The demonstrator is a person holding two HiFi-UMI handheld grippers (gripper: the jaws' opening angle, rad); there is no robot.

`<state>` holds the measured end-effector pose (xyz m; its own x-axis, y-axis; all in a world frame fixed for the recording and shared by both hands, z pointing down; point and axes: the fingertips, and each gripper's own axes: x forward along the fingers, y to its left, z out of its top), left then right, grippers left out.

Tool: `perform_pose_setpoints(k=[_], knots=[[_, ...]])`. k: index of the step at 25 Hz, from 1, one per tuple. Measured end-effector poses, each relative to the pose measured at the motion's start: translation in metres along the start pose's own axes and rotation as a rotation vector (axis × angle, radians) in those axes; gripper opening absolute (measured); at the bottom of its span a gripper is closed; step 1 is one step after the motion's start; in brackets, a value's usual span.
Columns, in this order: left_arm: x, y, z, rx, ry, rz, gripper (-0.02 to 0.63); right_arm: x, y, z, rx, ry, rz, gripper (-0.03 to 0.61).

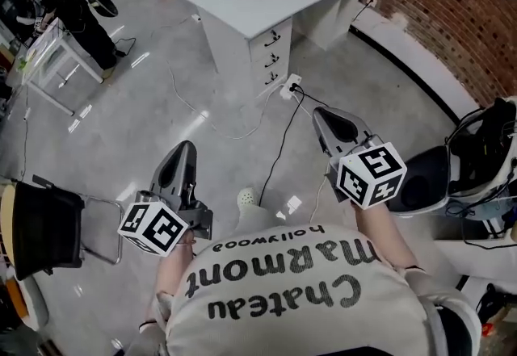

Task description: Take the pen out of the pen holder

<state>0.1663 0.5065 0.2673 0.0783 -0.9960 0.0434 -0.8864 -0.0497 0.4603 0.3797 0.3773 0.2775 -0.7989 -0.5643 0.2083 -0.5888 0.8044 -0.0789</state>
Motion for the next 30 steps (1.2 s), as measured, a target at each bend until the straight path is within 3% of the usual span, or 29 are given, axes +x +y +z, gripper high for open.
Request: perform_pose_setpoints(k=[8,22,27,30], knots=[[0.055,0.062,0.006,-0.052,0.012,-0.008,0.0,0.078,-0.028,-0.005,0.137,0.037,-0.023,0.003],[0.173,0.168,0.122,0.036,-0.019,-0.12,0.0,0.249,-0.037,0.081,0.128,-0.044,-0.047,0.003],[0.198,0.199,0.137,0.098,-0.037,-0.131,0.0,0.285,-0.036,0.081,0.103,-0.045,-0.063,0.003],[0.209,0.216,0.132,0.078,-0.031,-0.099,0.0,0.294,-0.04,0.069,0.086,0.001,-0.079,0.003]])
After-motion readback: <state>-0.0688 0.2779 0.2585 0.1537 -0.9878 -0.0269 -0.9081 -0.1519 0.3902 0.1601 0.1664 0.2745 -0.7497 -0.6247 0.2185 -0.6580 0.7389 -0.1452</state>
